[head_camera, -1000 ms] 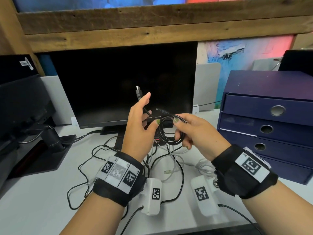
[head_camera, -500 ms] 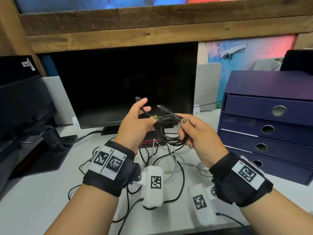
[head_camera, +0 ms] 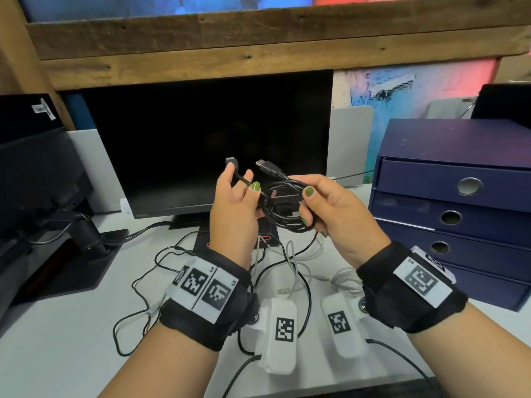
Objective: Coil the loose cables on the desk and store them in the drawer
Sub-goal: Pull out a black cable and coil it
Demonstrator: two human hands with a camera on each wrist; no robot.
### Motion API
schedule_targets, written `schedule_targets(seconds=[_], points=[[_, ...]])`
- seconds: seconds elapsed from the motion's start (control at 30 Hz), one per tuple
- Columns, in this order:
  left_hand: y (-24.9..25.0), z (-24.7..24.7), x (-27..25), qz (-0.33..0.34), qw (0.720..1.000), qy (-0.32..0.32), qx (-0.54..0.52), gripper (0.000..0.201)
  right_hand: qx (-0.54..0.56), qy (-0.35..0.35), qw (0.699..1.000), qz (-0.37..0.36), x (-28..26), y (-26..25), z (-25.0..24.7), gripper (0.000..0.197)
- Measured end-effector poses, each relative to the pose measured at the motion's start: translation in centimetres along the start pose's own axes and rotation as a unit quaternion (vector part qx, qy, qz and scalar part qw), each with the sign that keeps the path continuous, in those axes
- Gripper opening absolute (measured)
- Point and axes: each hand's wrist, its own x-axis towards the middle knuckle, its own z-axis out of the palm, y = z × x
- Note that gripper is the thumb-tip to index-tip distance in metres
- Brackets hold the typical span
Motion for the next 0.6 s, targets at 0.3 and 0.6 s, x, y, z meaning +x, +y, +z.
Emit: schedule_targets(seconds=[0.3, 0.6], points=[[-0.2, -0.1, -0.1, -0.016, 0.998, -0.035, 0.048, 0.047, -0.067, 0.000, 0.998, -0.003, 0.2, 1.0, -0.1, 0.030], [0.3, -0.1, -0.7, 0.012, 0.962, -0.073, 0.261, 0.033, -0.127, 0.020, 0.992, -0.014, 0.8, 1.2, -0.5, 0.029]])
